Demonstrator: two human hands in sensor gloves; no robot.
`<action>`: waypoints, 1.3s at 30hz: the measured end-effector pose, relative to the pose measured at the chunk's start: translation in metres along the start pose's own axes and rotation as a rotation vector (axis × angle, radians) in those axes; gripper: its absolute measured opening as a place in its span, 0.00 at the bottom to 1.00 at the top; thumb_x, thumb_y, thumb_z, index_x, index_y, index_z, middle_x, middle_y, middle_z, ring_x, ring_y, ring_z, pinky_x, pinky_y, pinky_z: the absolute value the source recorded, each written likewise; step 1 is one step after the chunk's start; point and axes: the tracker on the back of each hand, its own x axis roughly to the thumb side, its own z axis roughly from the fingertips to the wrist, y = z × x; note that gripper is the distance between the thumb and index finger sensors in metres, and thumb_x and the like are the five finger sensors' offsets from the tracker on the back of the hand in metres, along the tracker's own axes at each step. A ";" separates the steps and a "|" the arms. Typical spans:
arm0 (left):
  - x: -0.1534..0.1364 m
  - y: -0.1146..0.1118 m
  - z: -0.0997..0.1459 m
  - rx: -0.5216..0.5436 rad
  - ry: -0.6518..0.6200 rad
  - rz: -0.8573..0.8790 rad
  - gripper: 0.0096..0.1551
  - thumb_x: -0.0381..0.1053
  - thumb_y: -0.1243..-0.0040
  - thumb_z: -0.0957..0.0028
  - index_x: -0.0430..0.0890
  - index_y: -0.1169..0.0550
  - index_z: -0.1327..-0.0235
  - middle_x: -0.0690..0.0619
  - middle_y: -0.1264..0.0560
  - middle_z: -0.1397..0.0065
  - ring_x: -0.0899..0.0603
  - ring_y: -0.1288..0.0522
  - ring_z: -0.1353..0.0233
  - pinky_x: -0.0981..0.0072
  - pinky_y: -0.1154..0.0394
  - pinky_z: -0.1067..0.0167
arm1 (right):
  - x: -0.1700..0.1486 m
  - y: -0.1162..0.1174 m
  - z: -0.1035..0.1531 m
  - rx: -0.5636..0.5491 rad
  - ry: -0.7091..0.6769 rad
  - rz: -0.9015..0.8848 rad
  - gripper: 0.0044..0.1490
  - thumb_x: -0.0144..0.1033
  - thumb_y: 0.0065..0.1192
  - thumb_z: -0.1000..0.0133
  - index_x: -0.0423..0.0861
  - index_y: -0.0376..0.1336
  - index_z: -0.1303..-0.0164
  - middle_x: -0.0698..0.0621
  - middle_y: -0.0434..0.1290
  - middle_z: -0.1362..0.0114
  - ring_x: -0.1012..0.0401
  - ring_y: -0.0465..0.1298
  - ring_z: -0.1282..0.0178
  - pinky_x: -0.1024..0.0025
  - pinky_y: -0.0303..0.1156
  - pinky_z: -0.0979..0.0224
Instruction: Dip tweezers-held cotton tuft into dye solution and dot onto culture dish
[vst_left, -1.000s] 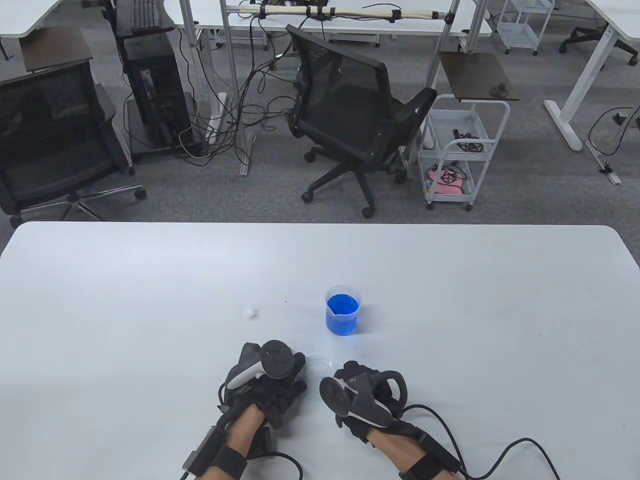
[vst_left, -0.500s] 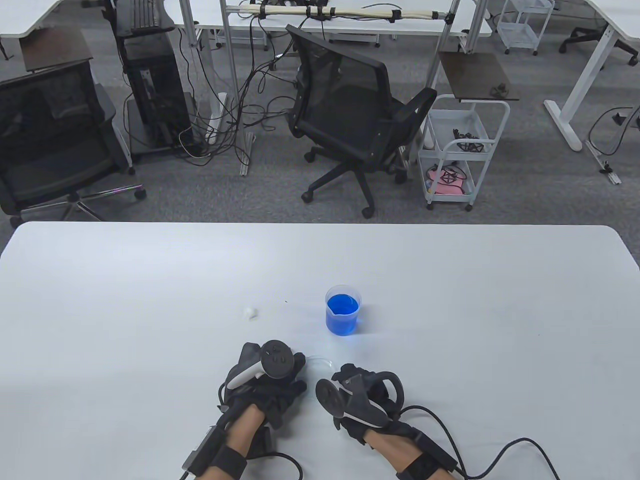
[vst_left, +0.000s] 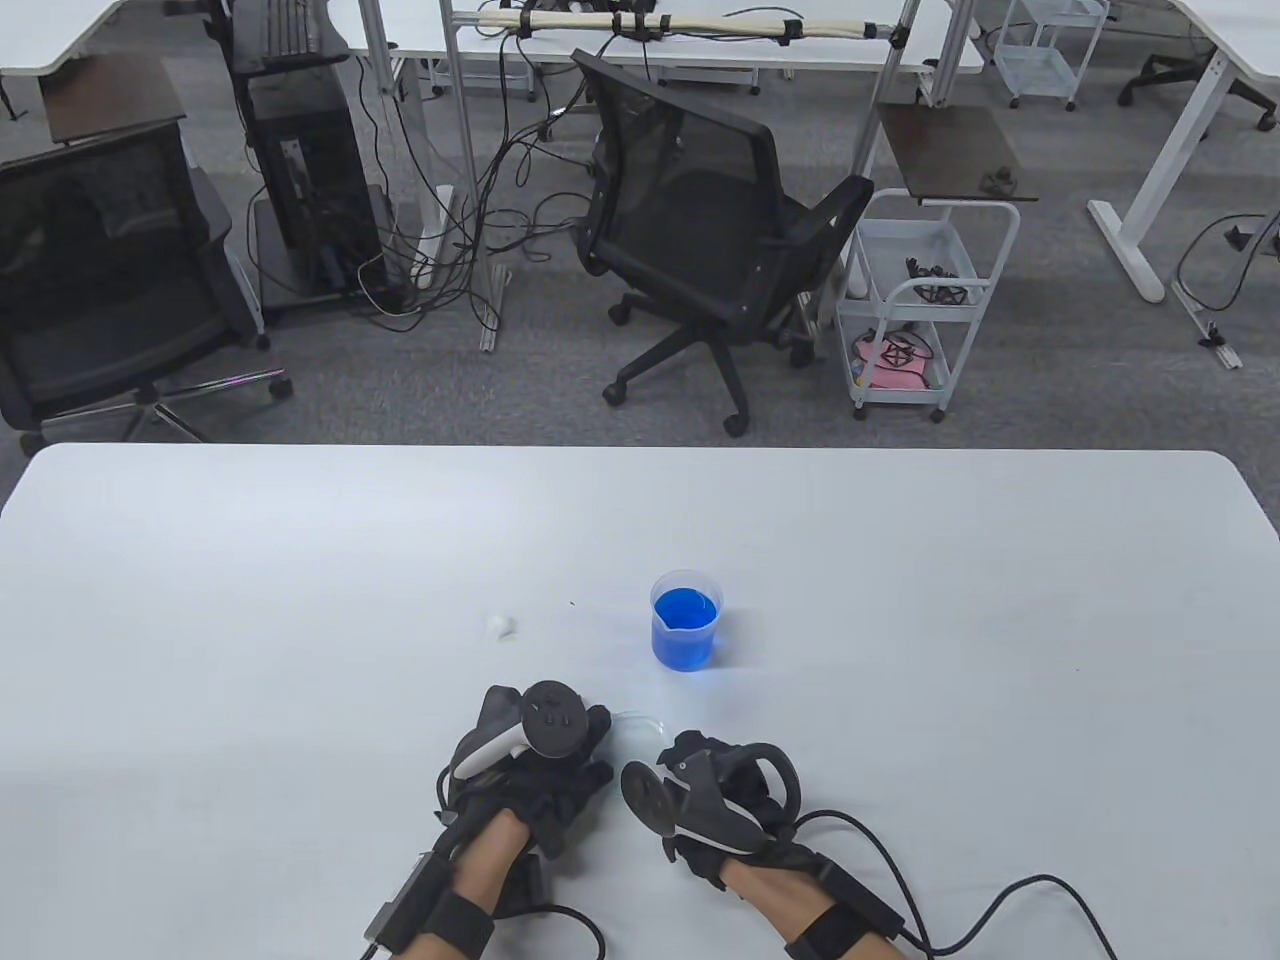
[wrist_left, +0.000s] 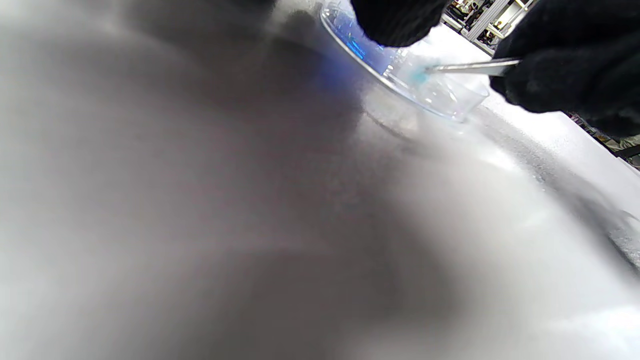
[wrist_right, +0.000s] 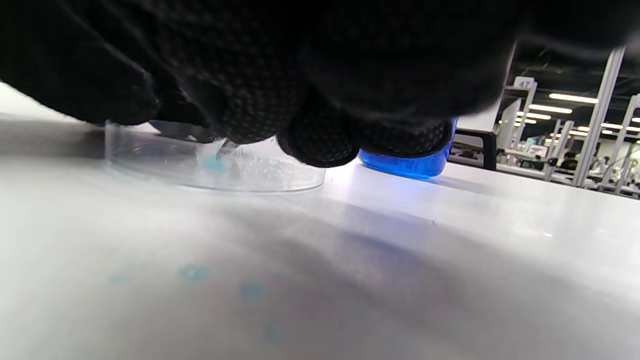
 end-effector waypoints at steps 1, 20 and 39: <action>0.000 0.000 0.000 0.000 0.000 -0.001 0.39 0.54 0.51 0.33 0.46 0.53 0.16 0.36 0.61 0.11 0.25 0.65 0.19 0.20 0.63 0.33 | -0.002 -0.003 -0.001 -0.014 0.010 -0.011 0.25 0.37 0.76 0.65 0.32 0.86 0.72 0.35 0.85 0.57 0.60 0.82 0.78 0.68 0.81 0.78; 0.001 -0.001 0.000 -0.001 -0.003 0.001 0.39 0.54 0.51 0.33 0.46 0.53 0.16 0.35 0.62 0.11 0.25 0.65 0.19 0.20 0.64 0.33 | -0.011 -0.009 -0.012 -0.061 0.053 -0.034 0.25 0.36 0.76 0.65 0.32 0.86 0.72 0.34 0.85 0.58 0.60 0.82 0.78 0.68 0.81 0.78; 0.000 -0.001 0.000 0.000 -0.004 0.006 0.39 0.54 0.51 0.33 0.46 0.53 0.16 0.36 0.62 0.11 0.25 0.65 0.19 0.20 0.64 0.33 | -0.013 -0.003 -0.012 -0.046 0.063 -0.003 0.25 0.37 0.76 0.65 0.32 0.86 0.72 0.35 0.85 0.57 0.60 0.82 0.78 0.68 0.81 0.78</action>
